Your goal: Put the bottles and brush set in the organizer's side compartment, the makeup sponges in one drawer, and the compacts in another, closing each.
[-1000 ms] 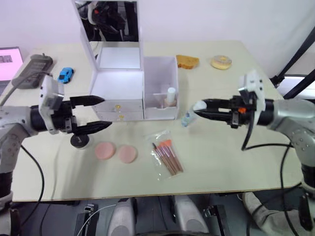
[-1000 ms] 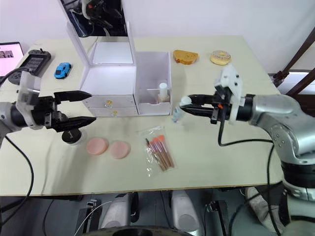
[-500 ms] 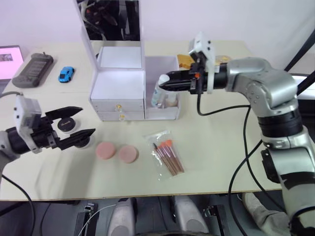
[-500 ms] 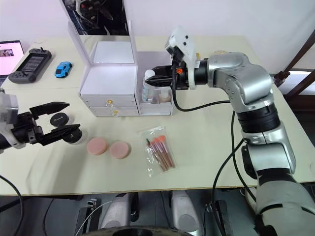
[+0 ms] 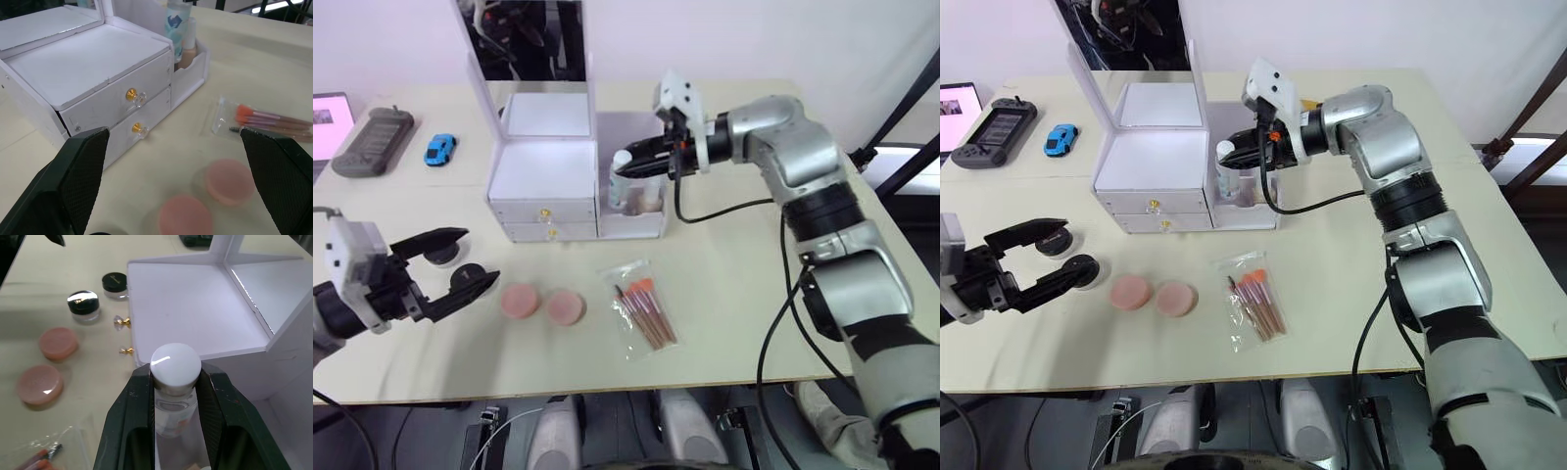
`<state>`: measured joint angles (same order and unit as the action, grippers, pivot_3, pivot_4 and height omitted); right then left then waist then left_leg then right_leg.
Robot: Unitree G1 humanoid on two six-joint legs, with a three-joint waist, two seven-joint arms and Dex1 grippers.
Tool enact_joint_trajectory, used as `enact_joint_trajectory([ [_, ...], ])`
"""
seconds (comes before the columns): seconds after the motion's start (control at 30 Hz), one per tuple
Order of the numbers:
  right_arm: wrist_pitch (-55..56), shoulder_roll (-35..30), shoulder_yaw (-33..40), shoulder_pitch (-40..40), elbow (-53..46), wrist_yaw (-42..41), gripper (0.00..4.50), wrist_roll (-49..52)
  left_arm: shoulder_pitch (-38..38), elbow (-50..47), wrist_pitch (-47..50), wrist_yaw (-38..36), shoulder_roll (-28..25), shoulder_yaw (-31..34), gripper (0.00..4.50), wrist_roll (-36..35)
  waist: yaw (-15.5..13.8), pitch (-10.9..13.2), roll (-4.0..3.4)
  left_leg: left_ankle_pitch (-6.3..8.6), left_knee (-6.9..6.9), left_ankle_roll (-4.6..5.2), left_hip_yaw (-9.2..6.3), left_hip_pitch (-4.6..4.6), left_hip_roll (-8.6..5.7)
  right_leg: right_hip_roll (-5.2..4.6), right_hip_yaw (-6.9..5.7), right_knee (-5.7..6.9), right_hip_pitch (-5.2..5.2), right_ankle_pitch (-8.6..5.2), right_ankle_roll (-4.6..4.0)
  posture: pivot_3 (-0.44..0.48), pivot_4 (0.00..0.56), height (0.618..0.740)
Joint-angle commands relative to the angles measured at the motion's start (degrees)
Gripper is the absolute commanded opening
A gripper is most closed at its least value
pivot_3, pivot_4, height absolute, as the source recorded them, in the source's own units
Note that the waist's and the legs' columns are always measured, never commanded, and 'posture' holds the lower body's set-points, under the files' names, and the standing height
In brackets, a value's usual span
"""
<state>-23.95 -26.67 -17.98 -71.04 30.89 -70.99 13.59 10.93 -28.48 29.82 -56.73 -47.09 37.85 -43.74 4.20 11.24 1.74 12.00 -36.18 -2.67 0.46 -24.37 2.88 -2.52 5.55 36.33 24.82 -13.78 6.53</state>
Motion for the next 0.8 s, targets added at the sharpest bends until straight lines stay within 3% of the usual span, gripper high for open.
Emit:
enact_joint_trajectory([
  [0.03,4.0,1.7,0.6,-2.4,3.1,-0.5,0.68,-2.5,0.4,-2.1,-0.6,0.9,-0.1,2.1,4.50,-1.2,0.0,0.0,0.00,0.00,0.00,0.00,0.00,0.00,0.00,0.00,0.00,0.00,0.00,0.00,0.00,0.000,0.150,0.738],
  [0.53,12.4,6.5,2.1,-3.9,18.1,-0.6,0.68,-9.3,0.0,-3.9,-0.1,3.1,-0.3,-0.1,4.50,-2.0,0.1,0.0,-0.01,0.00,0.01,-0.01,0.00,0.00,0.00,0.01,0.00,0.00,0.00,0.00,0.00,0.000,0.150,0.738],
  [0.77,11.8,6.8,3.7,-5.0,18.7,-2.0,4.20,-9.5,-0.9,-4.2,0.1,3.9,-0.9,-1.1,4.50,-2.6,0.1,0.0,-0.02,0.00,0.01,-0.01,0.00,0.00,0.00,0.01,0.00,0.00,0.00,0.00,0.00,0.000,0.150,0.738],
  [0.8,11.6,6.7,4.0,-5.2,18.7,-2.1,4.44,-9.3,-1.1,-4.2,0.2,3.9,-1.0,-1.2,4.50,-2.7,0.1,0.0,-0.02,0.00,0.02,-0.01,0.00,0.00,0.00,0.01,0.00,0.00,0.00,0.00,0.00,0.000,0.150,0.738],
])
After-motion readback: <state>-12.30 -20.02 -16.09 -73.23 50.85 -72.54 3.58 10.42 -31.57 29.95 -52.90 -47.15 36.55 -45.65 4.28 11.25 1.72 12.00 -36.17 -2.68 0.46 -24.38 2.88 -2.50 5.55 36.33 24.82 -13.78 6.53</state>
